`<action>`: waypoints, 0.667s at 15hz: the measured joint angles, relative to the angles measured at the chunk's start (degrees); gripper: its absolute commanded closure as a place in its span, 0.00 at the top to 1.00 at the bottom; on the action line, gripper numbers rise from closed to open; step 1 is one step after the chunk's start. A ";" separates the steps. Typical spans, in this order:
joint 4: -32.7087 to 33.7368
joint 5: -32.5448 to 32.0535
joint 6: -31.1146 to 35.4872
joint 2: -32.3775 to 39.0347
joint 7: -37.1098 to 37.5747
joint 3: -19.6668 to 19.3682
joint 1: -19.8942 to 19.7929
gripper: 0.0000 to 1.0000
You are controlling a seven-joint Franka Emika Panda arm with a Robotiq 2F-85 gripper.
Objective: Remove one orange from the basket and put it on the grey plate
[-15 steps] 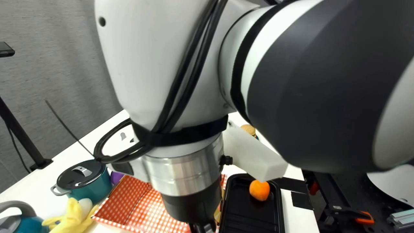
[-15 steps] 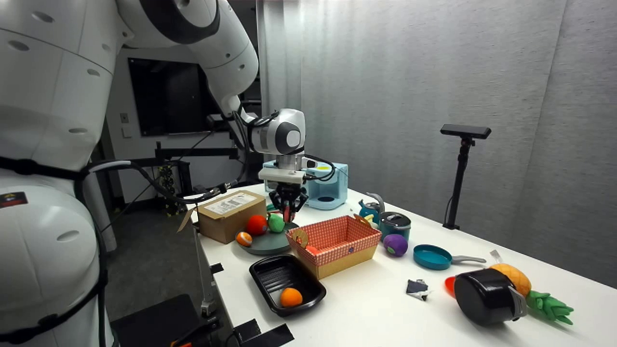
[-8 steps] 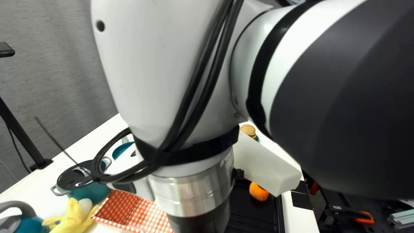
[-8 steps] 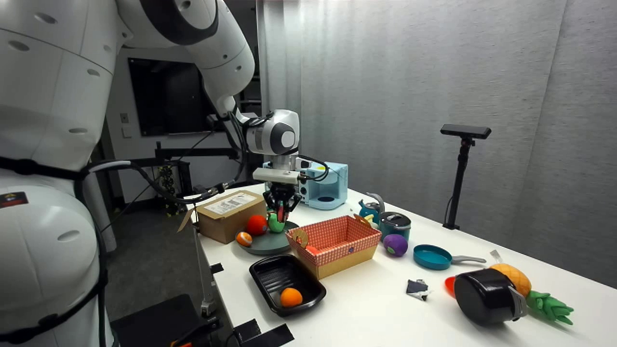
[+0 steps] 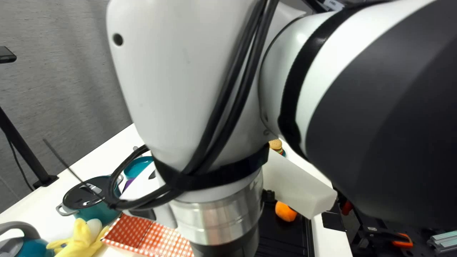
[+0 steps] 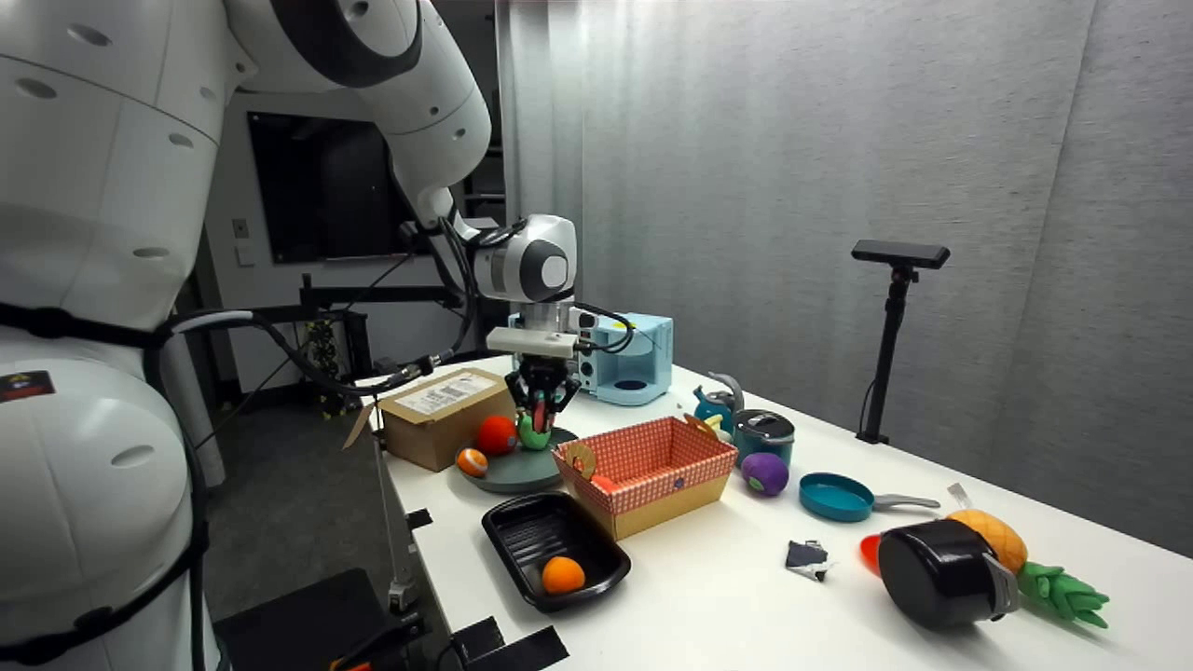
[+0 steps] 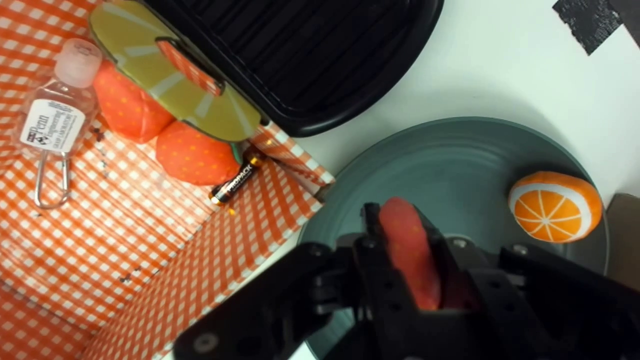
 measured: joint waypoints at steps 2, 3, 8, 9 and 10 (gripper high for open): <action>-0.06 -0.04 0.00 0.00 -0.24 0.06 0.00 0.04; -0.07 -0.04 0.00 0.00 -0.34 0.10 0.01 0.04; -0.07 -0.11 0.00 -0.04 -0.83 0.68 0.08 0.04; -0.07 -0.11 0.00 -0.05 -0.96 0.82 0.12 0.04; -0.07 -0.11 0.00 -0.07 -1.09 0.95 0.15 0.04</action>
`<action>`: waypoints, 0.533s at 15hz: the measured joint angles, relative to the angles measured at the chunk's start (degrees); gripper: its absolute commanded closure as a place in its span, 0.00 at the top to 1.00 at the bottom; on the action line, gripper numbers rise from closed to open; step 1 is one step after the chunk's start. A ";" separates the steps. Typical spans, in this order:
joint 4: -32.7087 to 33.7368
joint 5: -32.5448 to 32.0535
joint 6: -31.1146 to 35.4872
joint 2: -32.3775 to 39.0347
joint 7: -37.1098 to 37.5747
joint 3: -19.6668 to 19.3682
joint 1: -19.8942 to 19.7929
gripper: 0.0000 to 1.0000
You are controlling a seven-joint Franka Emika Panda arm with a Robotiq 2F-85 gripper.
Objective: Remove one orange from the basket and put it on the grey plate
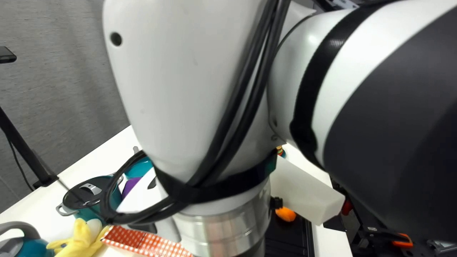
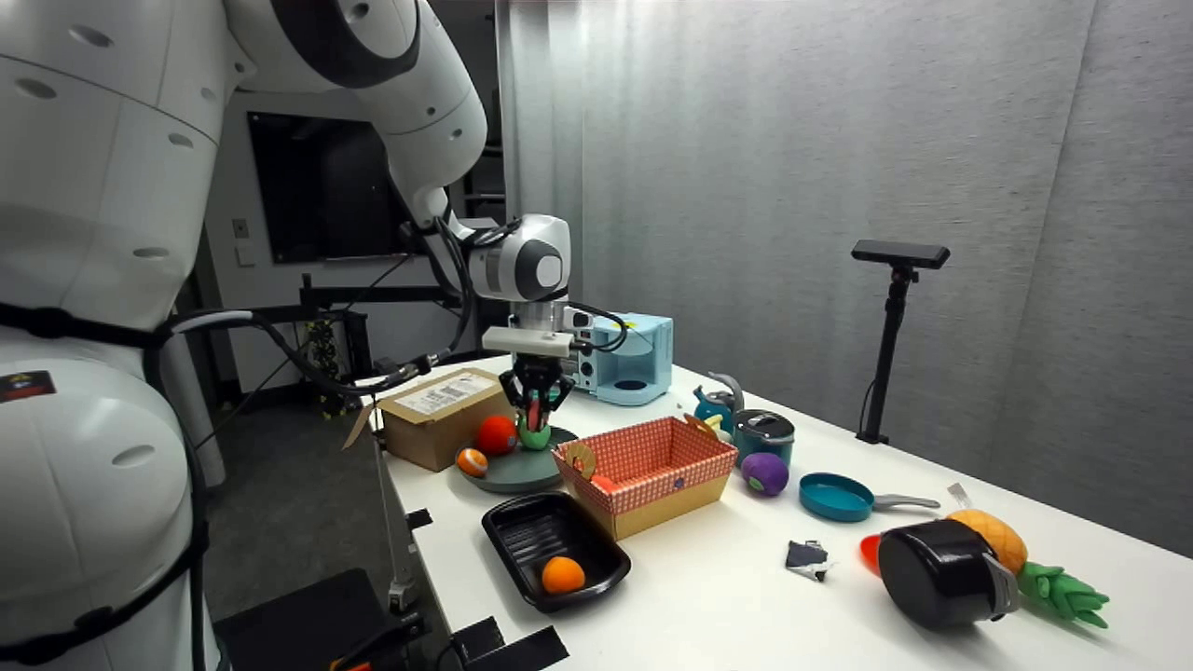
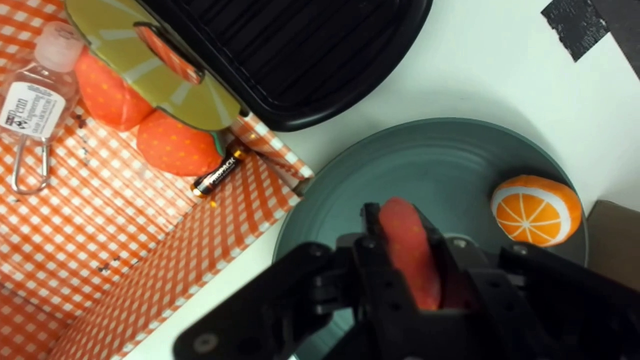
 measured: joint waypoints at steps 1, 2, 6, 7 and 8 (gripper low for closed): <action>0.00 0.00 0.00 -0.01 -0.12 0.15 0.01 0.04; 0.00 0.00 0.00 -0.02 -0.21 0.29 0.02 0.04; 0.00 0.00 0.00 -0.02 -0.37 0.55 0.05 0.04; 0.00 0.00 0.00 -0.02 -0.39 0.55 0.06 0.04; 0.00 0.00 0.00 -0.02 -0.40 0.55 0.06 0.39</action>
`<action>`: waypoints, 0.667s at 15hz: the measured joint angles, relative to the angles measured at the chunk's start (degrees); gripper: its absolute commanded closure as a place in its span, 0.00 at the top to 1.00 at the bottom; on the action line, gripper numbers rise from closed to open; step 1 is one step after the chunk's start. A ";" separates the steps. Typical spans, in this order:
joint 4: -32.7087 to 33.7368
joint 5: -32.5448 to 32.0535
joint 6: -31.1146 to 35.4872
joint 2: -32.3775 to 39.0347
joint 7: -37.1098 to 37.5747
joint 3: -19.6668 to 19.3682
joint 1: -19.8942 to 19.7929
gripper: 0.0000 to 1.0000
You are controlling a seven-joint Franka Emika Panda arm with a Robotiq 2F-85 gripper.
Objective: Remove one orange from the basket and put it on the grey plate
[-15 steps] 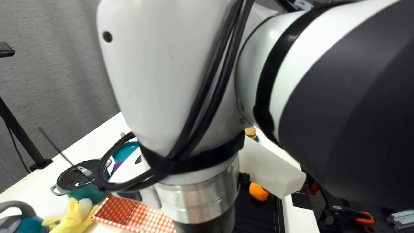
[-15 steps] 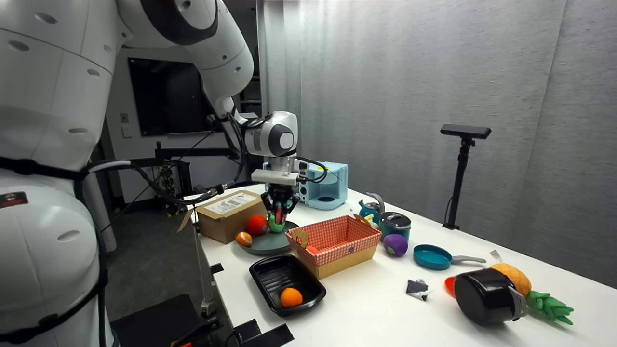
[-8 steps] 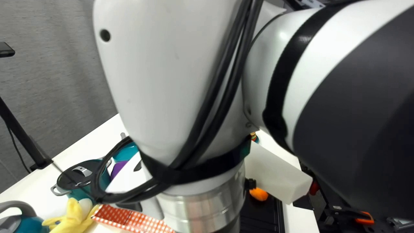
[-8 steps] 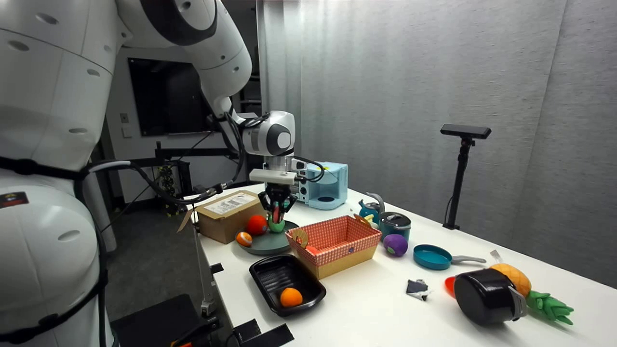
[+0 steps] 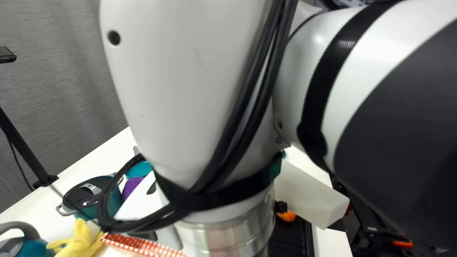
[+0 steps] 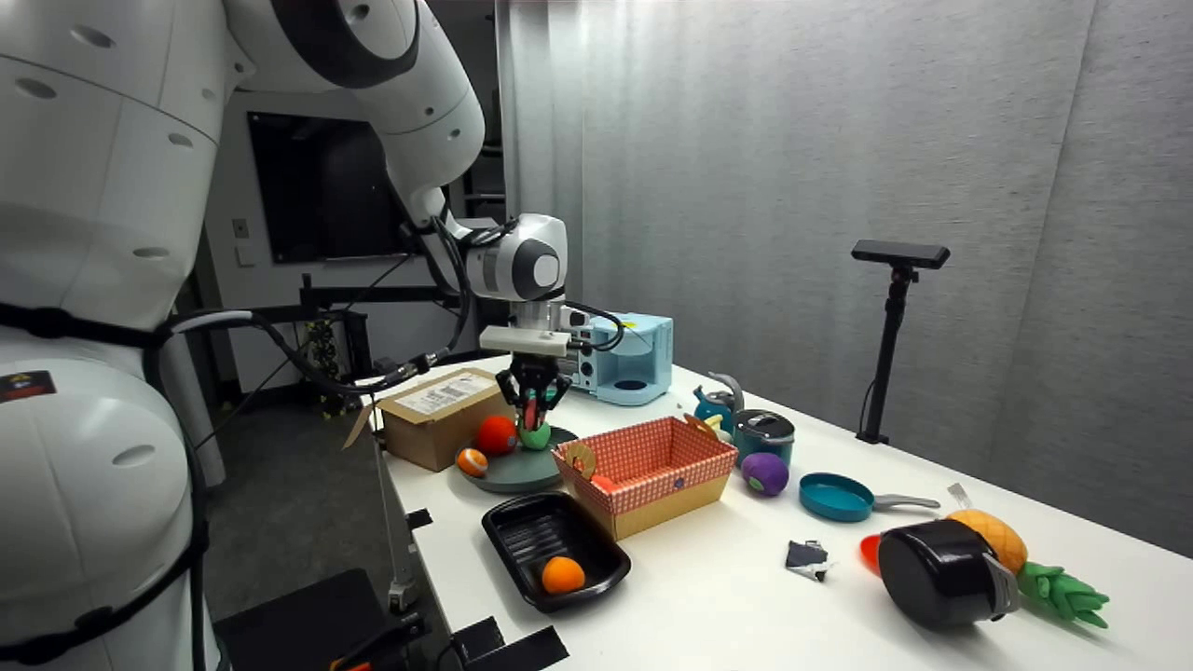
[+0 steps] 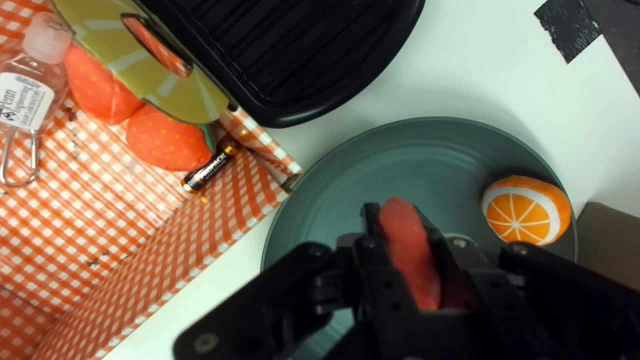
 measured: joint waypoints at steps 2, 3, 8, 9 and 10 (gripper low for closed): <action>0.00 0.00 -0.02 0.00 -0.06 0.03 0.00 0.49; 0.00 0.00 -0.03 0.00 -0.07 0.04 0.00 0.55; 0.00 0.00 -0.06 0.00 -0.12 0.05 0.00 0.93; 0.00 0.00 -0.06 0.00 -0.14 0.05 0.00 0.99; 0.00 0.00 -0.07 0.00 -0.16 0.05 0.00 1.00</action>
